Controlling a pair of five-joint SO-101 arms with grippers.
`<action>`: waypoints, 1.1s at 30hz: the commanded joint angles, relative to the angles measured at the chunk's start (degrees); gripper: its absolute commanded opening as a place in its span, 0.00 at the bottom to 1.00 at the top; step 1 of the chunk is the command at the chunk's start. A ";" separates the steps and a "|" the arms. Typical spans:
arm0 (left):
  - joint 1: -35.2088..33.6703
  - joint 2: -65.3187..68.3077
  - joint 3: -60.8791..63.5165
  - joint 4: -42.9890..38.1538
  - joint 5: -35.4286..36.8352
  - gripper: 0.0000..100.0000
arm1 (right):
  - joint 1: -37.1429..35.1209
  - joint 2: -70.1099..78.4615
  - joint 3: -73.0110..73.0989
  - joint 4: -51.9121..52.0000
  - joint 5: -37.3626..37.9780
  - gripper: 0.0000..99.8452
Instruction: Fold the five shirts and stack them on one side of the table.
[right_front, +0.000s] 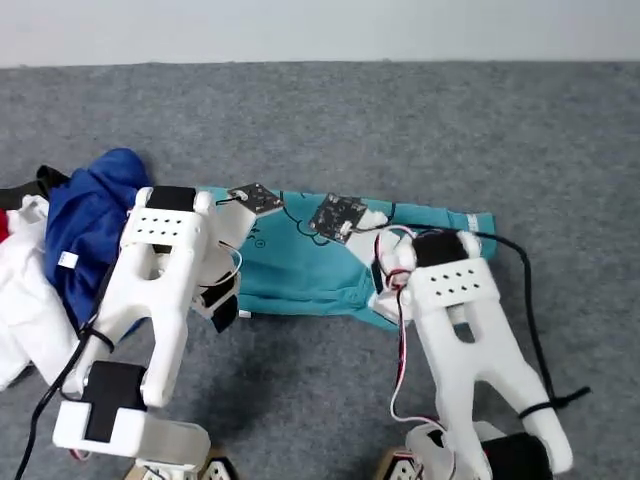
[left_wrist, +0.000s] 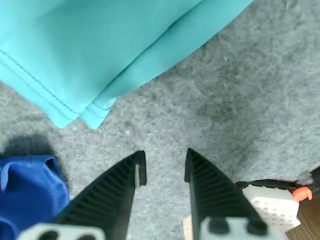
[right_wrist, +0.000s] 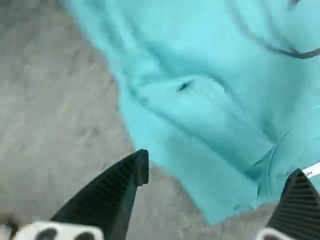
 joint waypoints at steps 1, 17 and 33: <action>0.53 -1.85 -0.04 -0.18 -0.62 0.13 | -1.63 -1.80 3.96 -15.69 -7.30 0.41; 0.53 -1.85 -0.04 -0.18 -0.62 0.13 | -6.73 21.58 5.98 -42.07 -8.53 0.41; 0.53 -1.85 -0.04 -0.09 -0.62 0.13 | -3.74 1.63 -8.35 -2.33 -3.52 0.41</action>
